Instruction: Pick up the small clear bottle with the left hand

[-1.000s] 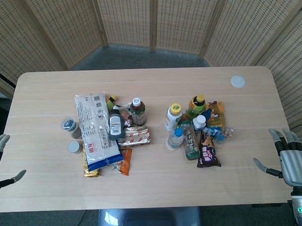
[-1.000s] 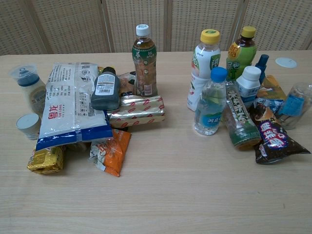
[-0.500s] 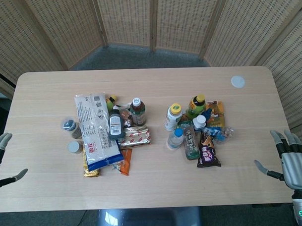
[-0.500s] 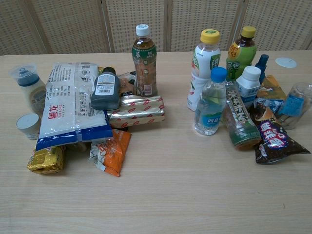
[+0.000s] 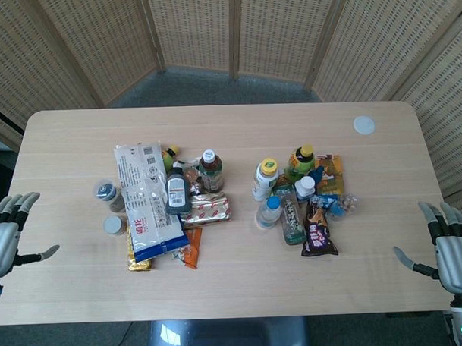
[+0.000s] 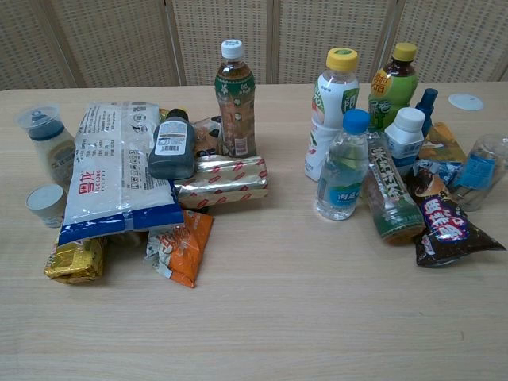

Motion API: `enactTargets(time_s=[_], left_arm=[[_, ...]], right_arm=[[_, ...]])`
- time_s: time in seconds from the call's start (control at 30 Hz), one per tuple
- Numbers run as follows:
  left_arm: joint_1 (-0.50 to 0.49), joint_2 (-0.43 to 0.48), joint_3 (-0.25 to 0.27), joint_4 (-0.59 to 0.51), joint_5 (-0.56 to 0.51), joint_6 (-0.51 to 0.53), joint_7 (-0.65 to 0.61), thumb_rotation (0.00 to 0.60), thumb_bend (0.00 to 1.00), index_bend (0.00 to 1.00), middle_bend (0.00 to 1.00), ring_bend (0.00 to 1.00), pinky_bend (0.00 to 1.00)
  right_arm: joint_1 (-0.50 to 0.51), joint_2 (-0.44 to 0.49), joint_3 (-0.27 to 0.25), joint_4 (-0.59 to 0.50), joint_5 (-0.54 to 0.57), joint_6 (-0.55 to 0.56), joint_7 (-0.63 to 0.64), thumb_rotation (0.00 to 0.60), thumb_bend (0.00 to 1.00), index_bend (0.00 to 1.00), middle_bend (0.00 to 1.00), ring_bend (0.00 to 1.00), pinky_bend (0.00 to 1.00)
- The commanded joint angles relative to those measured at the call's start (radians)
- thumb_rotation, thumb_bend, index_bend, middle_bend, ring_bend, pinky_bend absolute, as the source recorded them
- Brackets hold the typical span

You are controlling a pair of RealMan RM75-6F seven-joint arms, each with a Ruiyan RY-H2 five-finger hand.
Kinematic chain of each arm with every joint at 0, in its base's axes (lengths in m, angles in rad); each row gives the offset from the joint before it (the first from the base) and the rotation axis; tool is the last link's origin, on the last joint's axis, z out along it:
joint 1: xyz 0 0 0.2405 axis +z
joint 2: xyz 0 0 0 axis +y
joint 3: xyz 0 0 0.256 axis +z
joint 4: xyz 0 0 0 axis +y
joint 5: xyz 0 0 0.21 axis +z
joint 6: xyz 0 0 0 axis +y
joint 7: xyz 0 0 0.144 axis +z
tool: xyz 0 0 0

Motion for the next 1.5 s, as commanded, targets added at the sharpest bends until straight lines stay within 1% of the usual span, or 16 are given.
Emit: enactTargets(time_s=[0.03, 0.17, 0.47, 0.8, 0.9, 0.97, 1.0, 1.03, 1.1, 1.13, 1.17, 1.2, 1.3, 1.33, 1.43, 1.5], left_arm=[[-0.075, -0.057, -0.037, 0.063, -0.061, -0.107, -0.075, 0.478, 0.11, 0.0, 0.09, 0.08, 0.0], [-0.119, -0.126, -0.06, 0.14, -0.086, -0.157, -0.123, 0.477, 0.11, 0.0, 0.09, 0.07, 0.0], [-0.206, -0.262, -0.083, 0.294, -0.125, -0.28, -0.217, 0.475, 0.11, 0.0, 0.09, 0.06, 0.0], [-0.305, -0.394, -0.125, 0.431, -0.184, -0.43, -0.328, 0.472, 0.11, 0.0, 0.1, 0.07, 0.0], [-0.335, -0.43, -0.139, 0.469, -0.199, -0.476, -0.367, 0.489, 0.11, 0.0, 0.12, 0.09, 0.0], [-0.354, -0.451, -0.148, 0.491, -0.202, -0.502, -0.398, 0.535, 0.14, 0.01, 0.18, 0.17, 0.0], [-0.359, -0.46, -0.151, 0.499, -0.2, -0.505, -0.409, 0.565, 0.17, 0.05, 0.25, 0.25, 0.0], [-0.363, -0.47, -0.155, 0.507, -0.197, -0.501, -0.419, 0.589, 0.23, 0.13, 0.35, 0.36, 0.04], [-0.367, -0.491, -0.159, 0.524, -0.191, -0.485, -0.433, 0.6, 0.35, 0.3, 0.56, 0.57, 0.21], [-0.368, -0.499, -0.16, 0.531, -0.191, -0.481, -0.435, 0.6, 0.41, 0.38, 0.64, 0.66, 0.32], [-0.368, -0.507, -0.16, 0.539, -0.195, -0.481, -0.436, 0.6, 0.47, 0.43, 0.68, 0.71, 0.4], [-0.368, -0.51, -0.16, 0.543, -0.199, -0.484, -0.437, 0.6, 0.51, 0.47, 0.71, 0.75, 0.46], [-0.362, -0.528, -0.165, 0.569, -0.223, -0.476, -0.42, 0.6, 0.63, 0.56, 0.78, 0.82, 0.55], [-0.358, -0.536, -0.169, 0.578, -0.233, -0.466, -0.413, 0.6, 0.68, 0.61, 0.82, 0.85, 0.6], [-0.34, -0.555, -0.191, 0.59, -0.264, -0.424, -0.411, 0.6, 0.74, 0.68, 0.89, 0.92, 0.68], [-0.326, -0.542, -0.212, 0.57, -0.276, -0.404, -0.442, 0.6, 0.75, 0.69, 0.9, 0.94, 0.7]], right_arm=[[-0.001, 0.001, -0.001, -0.005, 0.001, 0.0, -0.008, 0.16, 0.25, 0.0, 0.0, 0.0, 0.0], [-0.01, 0.007, -0.001, -0.016, 0.005, 0.01, -0.014, 0.161, 0.25, 0.0, 0.0, 0.0, 0.0], [-0.033, 0.029, -0.001, -0.039, 0.024, 0.026, -0.016, 0.161, 0.26, 0.0, 0.0, 0.0, 0.0], [-0.062, 0.057, 0.004, -0.061, 0.053, 0.047, -0.001, 0.159, 0.26, 0.0, 0.0, 0.0, 0.0], [-0.072, 0.065, 0.005, -0.068, 0.062, 0.053, 0.006, 0.159, 0.25, 0.0, 0.0, 0.0, 0.0], [-0.079, 0.071, 0.006, -0.073, 0.065, 0.06, 0.009, 0.154, 0.25, 0.0, 0.0, 0.0, 0.0], [-0.081, 0.073, 0.006, -0.076, 0.065, 0.062, 0.01, 0.155, 0.25, 0.0, 0.0, 0.0, 0.0], [-0.084, 0.074, 0.005, -0.078, 0.066, 0.064, 0.009, 0.154, 0.25, 0.0, 0.0, 0.0, 0.0], [-0.088, 0.077, 0.005, -0.083, 0.067, 0.068, 0.009, 0.16, 0.25, 0.0, 0.0, 0.0, 0.0], [-0.089, 0.078, 0.005, -0.086, 0.067, 0.069, 0.009, 0.159, 0.25, 0.0, 0.0, 0.0, 0.0], [-0.091, 0.079, 0.006, -0.089, 0.067, 0.069, 0.01, 0.161, 0.25, 0.0, 0.0, 0.0, 0.0], [-0.091, 0.08, 0.006, -0.09, 0.067, 0.068, 0.011, 0.16, 0.25, 0.0, 0.0, 0.0, 0.0], [-0.088, 0.081, 0.009, -0.096, 0.066, 0.064, 0.017, 0.159, 0.25, 0.0, 0.0, 0.0, 0.0], [-0.087, 0.081, 0.01, -0.097, 0.066, 0.063, 0.019, 0.16, 0.25, 0.0, 0.0, 0.0, 0.0], [-0.082, 0.082, 0.014, -0.103, 0.063, 0.056, 0.019, 0.159, 0.25, 0.0, 0.0, 0.0, 0.0], [-0.077, 0.082, 0.015, -0.106, 0.058, 0.051, 0.016, 0.158, 0.25, 0.0, 0.0, 0.0, 0.0]])
